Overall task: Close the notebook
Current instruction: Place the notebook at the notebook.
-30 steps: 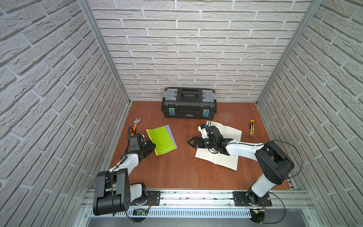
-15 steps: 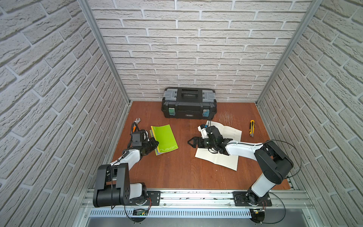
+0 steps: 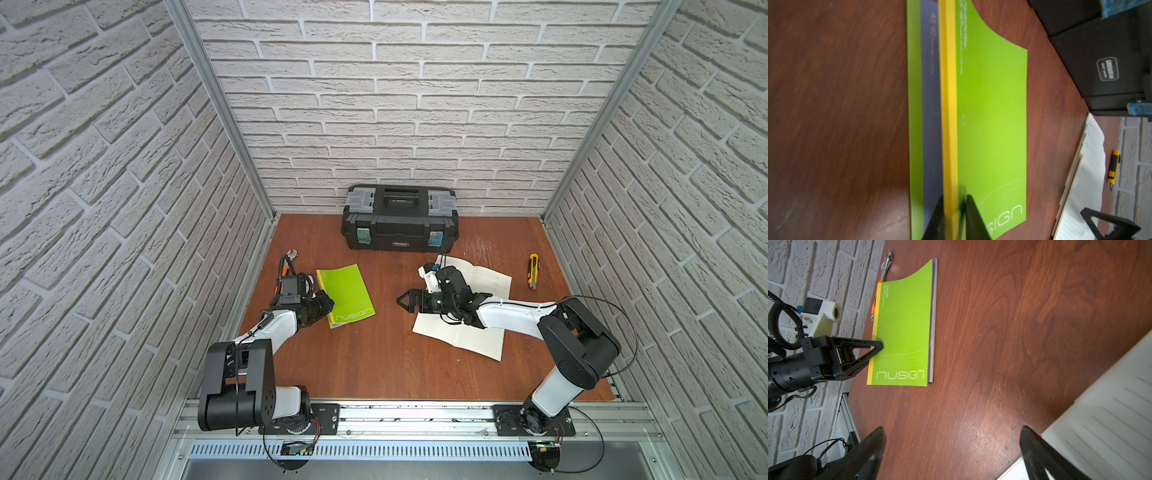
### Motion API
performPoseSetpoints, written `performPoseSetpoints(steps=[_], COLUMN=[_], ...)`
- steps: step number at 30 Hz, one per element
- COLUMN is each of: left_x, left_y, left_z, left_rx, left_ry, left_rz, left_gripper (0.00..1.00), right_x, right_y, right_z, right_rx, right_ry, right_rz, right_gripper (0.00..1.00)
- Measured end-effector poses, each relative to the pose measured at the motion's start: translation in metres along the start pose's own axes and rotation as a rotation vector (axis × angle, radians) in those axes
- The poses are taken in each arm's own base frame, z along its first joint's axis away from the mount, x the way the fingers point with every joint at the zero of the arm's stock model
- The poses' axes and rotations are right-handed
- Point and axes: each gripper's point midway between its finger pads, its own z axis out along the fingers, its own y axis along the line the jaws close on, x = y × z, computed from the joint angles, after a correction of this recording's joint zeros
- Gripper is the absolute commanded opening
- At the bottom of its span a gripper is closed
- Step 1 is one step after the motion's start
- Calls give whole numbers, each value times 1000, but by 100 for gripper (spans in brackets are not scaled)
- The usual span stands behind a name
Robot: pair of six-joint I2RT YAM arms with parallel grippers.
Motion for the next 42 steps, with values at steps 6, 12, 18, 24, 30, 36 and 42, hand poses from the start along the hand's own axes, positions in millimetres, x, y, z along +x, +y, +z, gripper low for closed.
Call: performPoseSetpoints(steps=[6,12,18,24,30,36,42], left_x=[3,1,-6,-8,53,96,123], left_y=[9,9,-13,-79,-114,-154,-193], left_z=[-2,-8,-42,-73,-46,-27,-17], left_rx=[-48,-70,-115,13,168,281,394], left_ry=[6,-18,-105,-208,-111,-26,22], left_rz=[3,21,117,240,226,184,107], left_gripper=[52,52,52,52,52,52,52], right_x=[2,3,4,2,-23,-11,30], right_y=[-1,-2,-4,-8,-11,-34,-72], right_z=[1,2,2,-13,-70,-112,-138], right_rx=[1,2,10,46,107,217,342], right_ry=[7,11,16,20,-98,-154,-131], right_rz=[2,4,-2,-13,-36,-24,44], right_gripper=[100,100,100,100,100,100,100])
